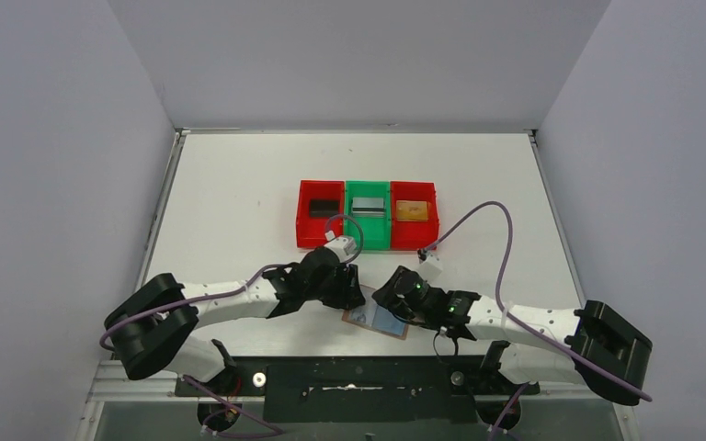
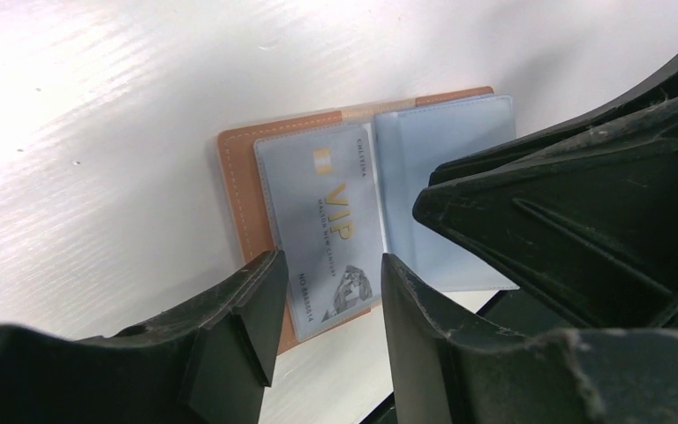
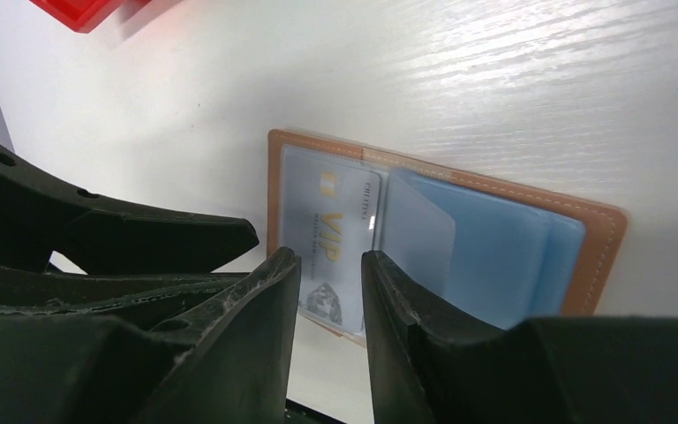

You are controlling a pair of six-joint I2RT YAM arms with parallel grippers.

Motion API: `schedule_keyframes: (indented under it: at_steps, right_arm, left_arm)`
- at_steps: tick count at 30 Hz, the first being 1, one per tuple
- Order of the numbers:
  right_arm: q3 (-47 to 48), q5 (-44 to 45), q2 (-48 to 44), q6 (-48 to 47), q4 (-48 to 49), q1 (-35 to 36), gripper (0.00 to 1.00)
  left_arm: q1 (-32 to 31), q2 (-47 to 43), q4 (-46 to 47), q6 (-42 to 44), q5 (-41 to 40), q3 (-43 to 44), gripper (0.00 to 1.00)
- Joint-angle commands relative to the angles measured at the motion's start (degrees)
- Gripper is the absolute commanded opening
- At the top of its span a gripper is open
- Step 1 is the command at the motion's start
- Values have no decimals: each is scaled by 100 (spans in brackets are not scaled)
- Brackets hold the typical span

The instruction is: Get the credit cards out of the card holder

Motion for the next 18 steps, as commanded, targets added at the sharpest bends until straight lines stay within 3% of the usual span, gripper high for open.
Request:
schedule_keyframes:
  at_steps: [1,6,11,18]
  right_arm:
    - [-262,-59,-208,-129,468,-69,32]
    - [-365,-307,16,-154,860,-76,32]
    - [-345,-365,347,-73,815,-79,31]
    - [-171,-204,699,177,180,-97,28]
  left_arm:
    - [-37,193,442,8,290,285,42]
    - [-52,283,333,-27,197,290,41]
    - [-75,531,483,-5,283,212,32]
    - [-143,587,842,-264,287,-224,25]
